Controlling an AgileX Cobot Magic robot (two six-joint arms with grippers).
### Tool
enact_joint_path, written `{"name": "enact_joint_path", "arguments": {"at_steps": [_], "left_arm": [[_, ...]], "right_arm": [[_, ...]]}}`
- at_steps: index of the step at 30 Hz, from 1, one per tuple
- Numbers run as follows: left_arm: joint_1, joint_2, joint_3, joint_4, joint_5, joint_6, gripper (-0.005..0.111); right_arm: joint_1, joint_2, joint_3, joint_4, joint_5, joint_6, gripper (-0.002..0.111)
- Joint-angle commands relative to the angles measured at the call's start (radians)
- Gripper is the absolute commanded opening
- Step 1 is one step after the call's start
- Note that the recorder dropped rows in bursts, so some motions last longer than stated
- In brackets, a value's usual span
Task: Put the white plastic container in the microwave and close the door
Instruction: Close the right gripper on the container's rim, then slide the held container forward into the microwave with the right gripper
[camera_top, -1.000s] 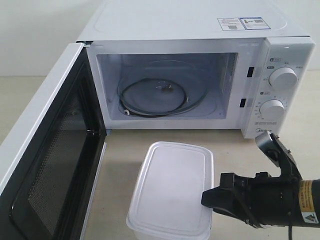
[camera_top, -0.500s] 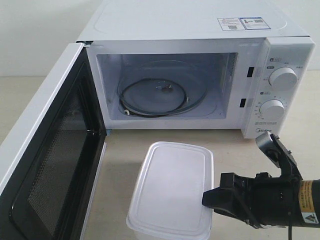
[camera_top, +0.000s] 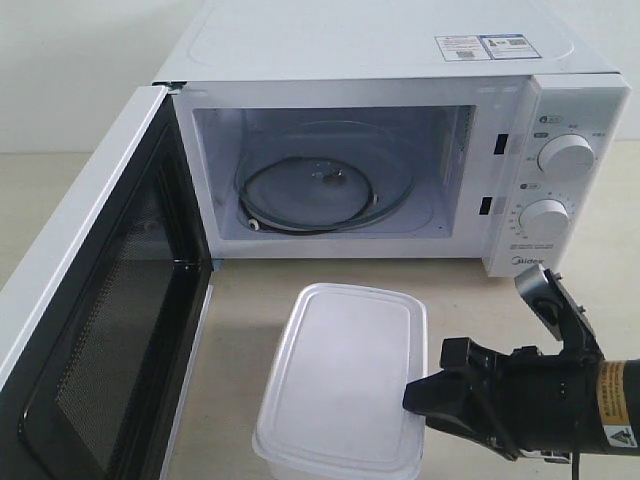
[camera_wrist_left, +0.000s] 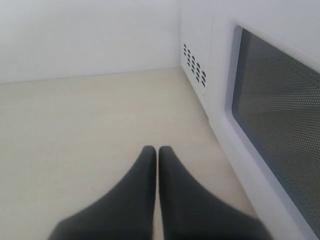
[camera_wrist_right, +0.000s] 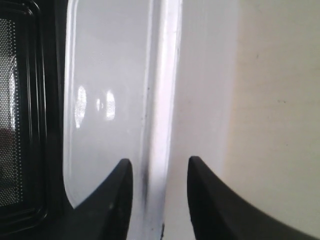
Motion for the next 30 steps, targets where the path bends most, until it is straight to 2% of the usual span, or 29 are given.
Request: {"name": "enact_joint_path", "arguments": {"at_steps": [1,18,19,22,27,30], "left_arm": [[0.001,-0.002,0.004,-0.008,-0.001,0.002,0.004],[0.001,-0.002,0.004,-0.008,-0.001,0.002,0.004],[0.001,-0.002,0.004,-0.008,-0.001,0.002,0.004],[0.001,-0.002,0.004,-0.008,-0.001,0.002,0.004],[0.001,-0.002,0.004,-0.008,-0.001,0.002,0.004],[0.001,-0.002,0.004,-0.008,-0.001,0.002,0.004]], "right_arm": [[0.003,0.003,-0.002,-0.014,-0.022,0.017,0.035],[0.033,0.003,-0.002,0.002,-0.016,0.023,0.035],[0.033,0.003,-0.002,0.002,-0.008,0.023,0.033],[0.033,0.003,-0.002,0.002,0.013,-0.046,0.000],[0.033,0.003,-0.002,0.021,0.008,-0.112,0.000],[0.033,-0.006,-0.002,0.050,-0.058,-0.150,0.000]]}}
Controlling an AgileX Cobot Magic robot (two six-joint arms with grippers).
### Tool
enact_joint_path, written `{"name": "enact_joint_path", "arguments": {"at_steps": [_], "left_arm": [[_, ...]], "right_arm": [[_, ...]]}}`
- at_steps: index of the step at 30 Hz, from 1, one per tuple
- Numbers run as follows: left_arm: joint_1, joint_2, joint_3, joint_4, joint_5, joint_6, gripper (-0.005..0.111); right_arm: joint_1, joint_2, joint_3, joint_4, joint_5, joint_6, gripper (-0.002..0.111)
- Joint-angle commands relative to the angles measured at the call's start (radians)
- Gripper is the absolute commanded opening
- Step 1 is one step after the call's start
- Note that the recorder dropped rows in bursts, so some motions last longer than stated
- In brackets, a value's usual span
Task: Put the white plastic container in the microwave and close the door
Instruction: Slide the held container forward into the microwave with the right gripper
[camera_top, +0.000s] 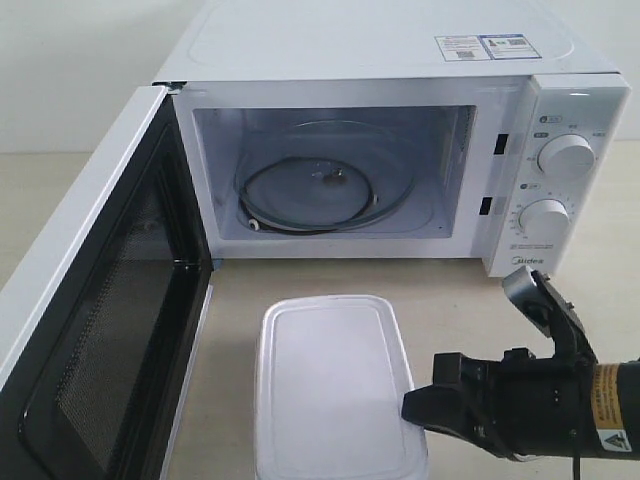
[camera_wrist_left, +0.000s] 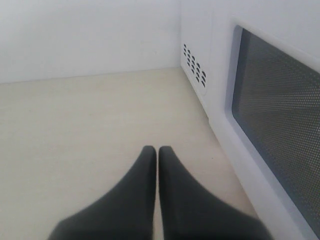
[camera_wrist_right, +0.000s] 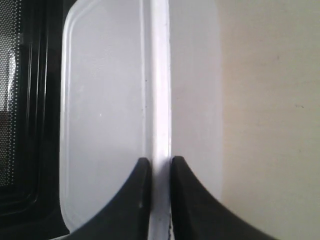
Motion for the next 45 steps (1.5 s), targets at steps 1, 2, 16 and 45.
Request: {"name": "enact_joint_path", "arguments": {"at_steps": [1,2,16,45], "left_arm": [[0.001,-0.002,0.004,-0.008,-0.001,0.002,0.004],[0.001,-0.002,0.004,-0.008,-0.001,0.002,0.004],[0.001,-0.002,0.004,-0.008,-0.001,0.002,0.004],[0.001,-0.002,0.004,-0.008,-0.001,0.002,0.004]], "right_arm": [[0.002,-0.013,-0.002,0.044,-0.075,-0.060,0.000],[0.002,-0.020,-0.002,0.058,-0.083,-0.066,0.000],[0.335,-0.047,-0.002,0.972,-0.107,-0.265,0.000],[0.455,0.257,-0.662,1.788,0.054,-0.809,0.000]]}}
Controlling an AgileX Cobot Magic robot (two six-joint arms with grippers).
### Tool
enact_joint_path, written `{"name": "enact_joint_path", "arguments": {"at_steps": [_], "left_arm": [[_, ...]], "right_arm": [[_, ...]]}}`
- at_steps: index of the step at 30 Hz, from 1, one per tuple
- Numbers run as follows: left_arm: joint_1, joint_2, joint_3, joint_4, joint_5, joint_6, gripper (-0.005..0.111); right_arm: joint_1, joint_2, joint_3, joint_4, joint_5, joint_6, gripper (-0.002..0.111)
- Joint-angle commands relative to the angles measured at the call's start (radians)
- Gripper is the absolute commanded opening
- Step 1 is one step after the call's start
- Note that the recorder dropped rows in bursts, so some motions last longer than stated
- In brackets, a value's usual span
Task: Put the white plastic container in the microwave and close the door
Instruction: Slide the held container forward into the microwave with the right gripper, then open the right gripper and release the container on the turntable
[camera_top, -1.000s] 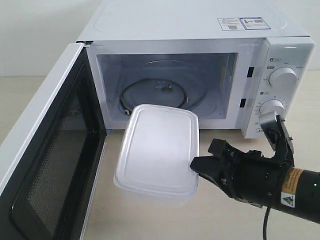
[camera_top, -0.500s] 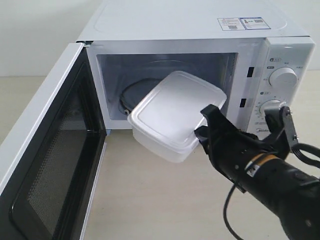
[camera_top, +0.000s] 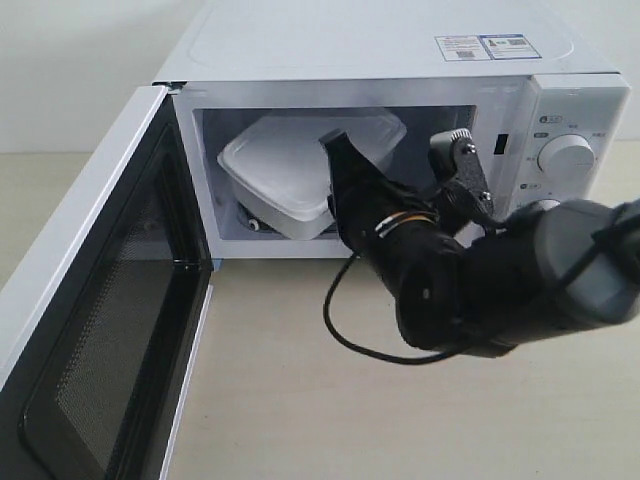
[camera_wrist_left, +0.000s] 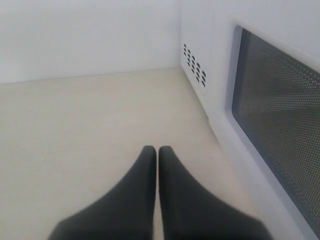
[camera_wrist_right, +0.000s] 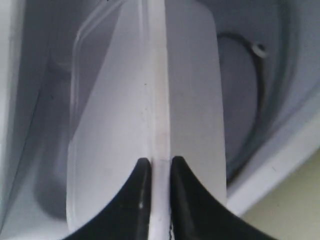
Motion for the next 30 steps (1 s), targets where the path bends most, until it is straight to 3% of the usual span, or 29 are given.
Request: {"name": "enact_joint_path", "arguments": {"at_steps": [1,12,15,21,30], "left_arm": [[0.001,-0.002,0.004,-0.008,-0.001,0.002,0.004],[0.001,-0.002,0.004,-0.008,-0.001,0.002,0.004],[0.001,-0.002,0.004,-0.008,-0.001,0.002,0.004],[0.001,-0.002,0.004,-0.008,-0.001,0.002,0.004],[0.001,-0.002,0.004,-0.008,-0.001,0.002,0.004]], "right_arm": [[-0.054,0.046,-0.111,0.025,0.043,-0.079,0.000],[-0.146,0.076,-0.196,0.015,0.189,-0.077,0.001],[-0.166,0.080,-0.198,0.010,0.208,-0.077,0.009],[-0.185,0.084,-0.198,-0.076,0.263,0.005,0.041],[-0.185,0.084,-0.198,-0.163,0.372,0.009,0.042]]}}
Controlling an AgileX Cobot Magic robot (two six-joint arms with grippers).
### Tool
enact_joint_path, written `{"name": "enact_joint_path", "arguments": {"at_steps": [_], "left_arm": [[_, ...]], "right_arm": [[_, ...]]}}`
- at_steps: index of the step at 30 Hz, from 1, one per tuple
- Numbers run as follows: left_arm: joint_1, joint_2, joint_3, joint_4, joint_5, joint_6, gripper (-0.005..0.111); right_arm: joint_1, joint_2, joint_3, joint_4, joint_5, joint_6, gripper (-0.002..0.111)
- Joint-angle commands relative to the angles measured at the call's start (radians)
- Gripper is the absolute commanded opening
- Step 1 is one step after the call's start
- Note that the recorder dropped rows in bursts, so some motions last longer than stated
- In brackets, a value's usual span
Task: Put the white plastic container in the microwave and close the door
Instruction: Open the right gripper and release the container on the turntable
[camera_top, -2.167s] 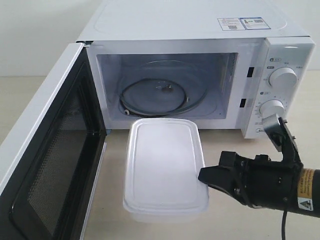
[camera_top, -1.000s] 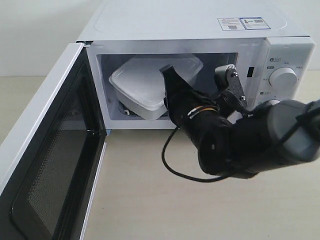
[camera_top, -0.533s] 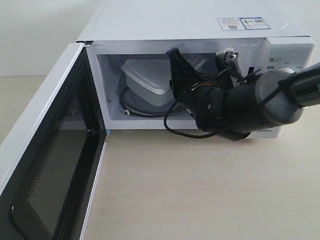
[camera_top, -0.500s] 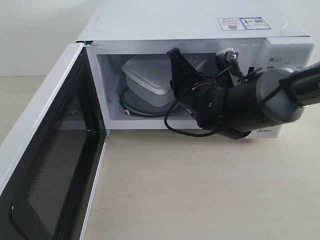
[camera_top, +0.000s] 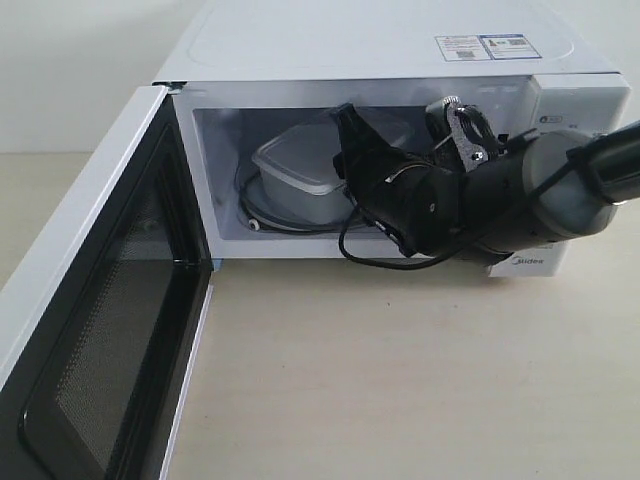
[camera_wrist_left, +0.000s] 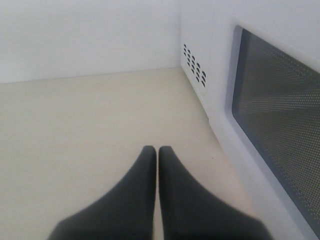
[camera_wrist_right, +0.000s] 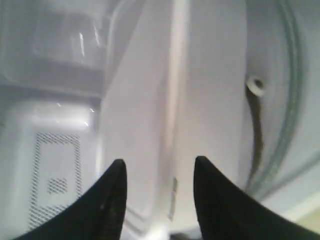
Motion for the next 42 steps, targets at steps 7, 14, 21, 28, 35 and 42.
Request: {"name": "enact_joint_path", "arguments": {"at_steps": [7,14,21,28,35,42], "left_arm": [[0.001,-0.002,0.004,-0.008,-0.001,0.002,0.004],[0.001,-0.002,0.004,-0.008,-0.001,0.002,0.004],[0.001,-0.002,0.004,-0.008,-0.001,0.002,0.004],[0.001,-0.002,0.004,-0.008,-0.001,0.002,0.004],[0.001,-0.002,0.004,-0.008,-0.001,0.002,0.004],[0.001,-0.002,0.004,-0.008,-0.001,0.002,0.004]], "right_arm": [[-0.007,-0.014,-0.005,-0.026,0.102,-0.050,0.038],[-0.007,-0.081,-0.005,-0.042,0.209,-0.279,0.000],[-0.007,-0.149,-0.003,-0.042,0.280,-0.382,0.000],[-0.003,-0.156,-0.003,-0.088,0.409,-0.528,0.000],[0.033,-0.154,0.100,-0.109,0.322,-0.775,0.000],[0.043,-0.107,0.263,-0.119,0.037,-0.999,0.000]]}}
